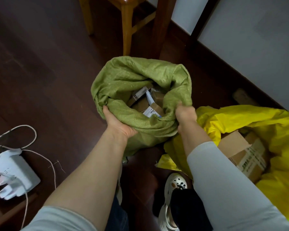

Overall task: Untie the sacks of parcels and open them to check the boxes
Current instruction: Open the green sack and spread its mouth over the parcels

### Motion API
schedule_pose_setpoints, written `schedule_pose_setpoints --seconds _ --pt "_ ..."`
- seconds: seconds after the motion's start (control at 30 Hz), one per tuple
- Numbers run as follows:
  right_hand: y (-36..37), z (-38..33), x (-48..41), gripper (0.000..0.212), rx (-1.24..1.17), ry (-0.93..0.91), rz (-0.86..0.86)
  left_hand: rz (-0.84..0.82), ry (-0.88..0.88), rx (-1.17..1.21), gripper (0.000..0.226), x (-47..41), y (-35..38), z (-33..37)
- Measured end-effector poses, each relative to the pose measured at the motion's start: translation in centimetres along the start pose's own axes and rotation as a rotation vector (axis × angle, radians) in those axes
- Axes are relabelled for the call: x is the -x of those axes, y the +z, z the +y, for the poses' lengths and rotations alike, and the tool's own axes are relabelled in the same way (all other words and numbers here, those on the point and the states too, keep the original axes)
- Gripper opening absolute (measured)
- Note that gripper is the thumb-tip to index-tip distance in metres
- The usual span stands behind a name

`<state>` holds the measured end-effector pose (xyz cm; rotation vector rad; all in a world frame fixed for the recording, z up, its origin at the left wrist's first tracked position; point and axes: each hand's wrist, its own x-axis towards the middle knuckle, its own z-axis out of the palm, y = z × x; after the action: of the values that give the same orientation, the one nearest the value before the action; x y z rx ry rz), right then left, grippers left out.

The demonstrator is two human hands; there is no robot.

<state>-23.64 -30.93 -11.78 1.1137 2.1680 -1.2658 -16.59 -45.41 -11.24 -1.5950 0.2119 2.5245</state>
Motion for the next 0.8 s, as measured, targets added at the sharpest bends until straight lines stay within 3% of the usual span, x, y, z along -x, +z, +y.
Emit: schedule_pose_setpoints --seconds 0.07,0.13,0.17,0.3,0.37,0.43,0.47,0.53,0.6,0.63,0.73,0.8 --pt "0.1 -0.6 0.3 0.085 0.099 -0.069 0.081 0.051 -0.030 -0.037 0.088 -0.6 -0.6 0.0" --pt "0.7 0.0 1.2 0.105 0.152 -0.059 -0.008 0.151 -0.072 -0.071 0.089 -1.1 -1.0 0.0" --pt "1.1 0.7 1.4 0.106 0.126 -0.016 -0.055 0.224 -0.072 -0.106 0.088 -1.3 -1.3 0.0" --pt "1.0 3.0 0.6 0.037 -0.329 0.137 -0.086 0.433 0.175 -0.362 0.056 -2.3 -2.3 0.5" --pt "-0.1 3.2 0.3 0.036 -0.444 0.119 -0.142 0.659 0.354 -0.617 0.063 -2.7 -2.7 1.3" --pt "-1.2 3.4 0.0 0.032 -0.486 0.091 -0.196 0.916 0.734 -0.947 0.068 -2.1 -1.8 1.5" --pt "-1.5 3.3 0.0 0.031 -0.513 0.099 -0.203 0.893 0.967 -1.060 0.074 -1.6 -0.9 1.5" --pt "-2.0 3.1 -0.2 0.039 -0.569 0.106 -0.238 0.555 1.301 -1.373 0.082 -0.9 1.8 0.8" --pt "-2.1 3.0 -0.3 0.046 -0.595 0.082 -0.295 0.195 1.383 -1.807 0.092 -1.5 4.3 -0.1" --pt "-2.1 3.0 -0.5 0.048 -0.594 0.055 -0.325 0.090 1.379 -2.018 0.100 -2.3 5.7 -0.5" --pt "-2.3 2.7 -0.9 0.050 -0.560 -0.001 -0.349 -0.033 1.399 -2.403 0.111 -4.7 9.8 -0.9" --pt "-2.7 2.5 -1.5 0.051 -0.516 -0.009 -0.329 -0.120 1.505 -2.552 0.089 -6.0 11.7 -0.7"
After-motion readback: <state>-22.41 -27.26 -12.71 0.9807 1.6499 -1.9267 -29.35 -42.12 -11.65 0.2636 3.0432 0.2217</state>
